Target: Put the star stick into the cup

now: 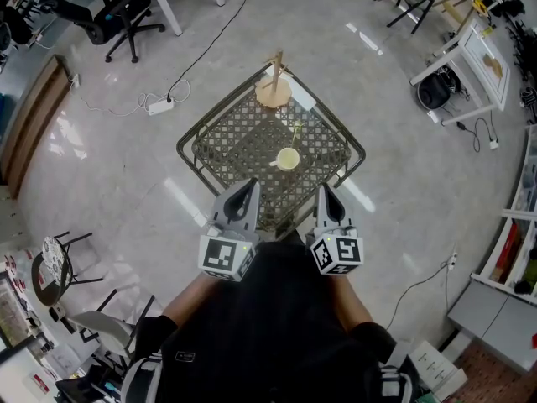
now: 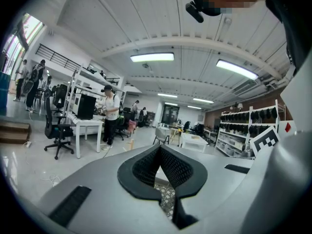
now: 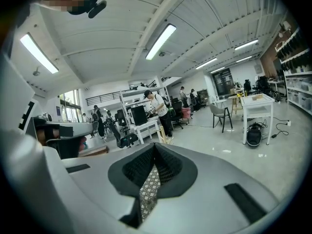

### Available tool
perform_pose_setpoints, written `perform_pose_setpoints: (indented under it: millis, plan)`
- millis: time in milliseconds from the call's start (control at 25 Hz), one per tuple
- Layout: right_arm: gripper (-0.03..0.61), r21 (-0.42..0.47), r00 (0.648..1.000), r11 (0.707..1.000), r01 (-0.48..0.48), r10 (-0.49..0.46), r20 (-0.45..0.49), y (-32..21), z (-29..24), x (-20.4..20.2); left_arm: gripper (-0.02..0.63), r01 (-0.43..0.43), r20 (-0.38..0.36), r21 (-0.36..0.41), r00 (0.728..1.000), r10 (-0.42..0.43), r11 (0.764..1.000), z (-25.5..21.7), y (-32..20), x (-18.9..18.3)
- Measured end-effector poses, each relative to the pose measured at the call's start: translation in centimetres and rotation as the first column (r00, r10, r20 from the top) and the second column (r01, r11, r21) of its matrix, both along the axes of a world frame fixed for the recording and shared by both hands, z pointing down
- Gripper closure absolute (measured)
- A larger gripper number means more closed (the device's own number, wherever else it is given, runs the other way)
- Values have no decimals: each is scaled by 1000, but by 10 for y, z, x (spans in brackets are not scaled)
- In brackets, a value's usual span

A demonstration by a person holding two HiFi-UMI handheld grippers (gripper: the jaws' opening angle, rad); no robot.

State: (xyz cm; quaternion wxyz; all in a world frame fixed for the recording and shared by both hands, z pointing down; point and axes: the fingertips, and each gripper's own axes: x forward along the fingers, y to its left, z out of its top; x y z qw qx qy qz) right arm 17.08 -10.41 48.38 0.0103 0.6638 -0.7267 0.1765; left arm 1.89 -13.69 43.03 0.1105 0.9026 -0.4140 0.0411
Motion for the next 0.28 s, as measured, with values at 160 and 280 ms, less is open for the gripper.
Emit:
perform_pose_setpoints:
  millis: [160, 280]
  plan:
    - [568, -1, 1000, 1000, 2, -2, -2, 1, 0, -2, 598, -1, -2, -3, 1000, 1, 1000, 1, 2, -1]
    - [568, 0, 1000, 1000, 5, -5, -2, 1, 1, -3, 598, 5, -7, -4, 1000, -5, 1000, 0, 3, -1]
